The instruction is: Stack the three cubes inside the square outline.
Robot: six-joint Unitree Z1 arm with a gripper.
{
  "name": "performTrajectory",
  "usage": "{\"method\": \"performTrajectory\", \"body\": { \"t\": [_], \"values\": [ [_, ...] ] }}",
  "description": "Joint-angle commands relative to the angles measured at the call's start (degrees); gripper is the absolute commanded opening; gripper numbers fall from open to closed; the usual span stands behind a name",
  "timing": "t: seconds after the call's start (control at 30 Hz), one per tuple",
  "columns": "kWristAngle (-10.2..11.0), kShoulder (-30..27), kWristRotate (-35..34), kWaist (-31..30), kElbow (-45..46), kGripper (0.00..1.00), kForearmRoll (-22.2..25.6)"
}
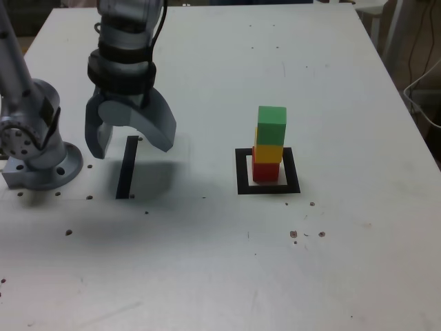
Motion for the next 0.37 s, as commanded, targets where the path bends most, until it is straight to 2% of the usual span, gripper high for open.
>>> {"method": "performTrajectory", "body": {
  "t": [0.0,0.17,0.33],
  "values": [
    [0.06,-0.37,0.01,-0.09,0.45,0.99,-0.59],
    [1.02,-0.65,0.01,-0.09,0.53,0.99,-2.03],
    [1.50,-0.36,0.01,-0.09,0.32,0.99,-6.16]
  ]
}}
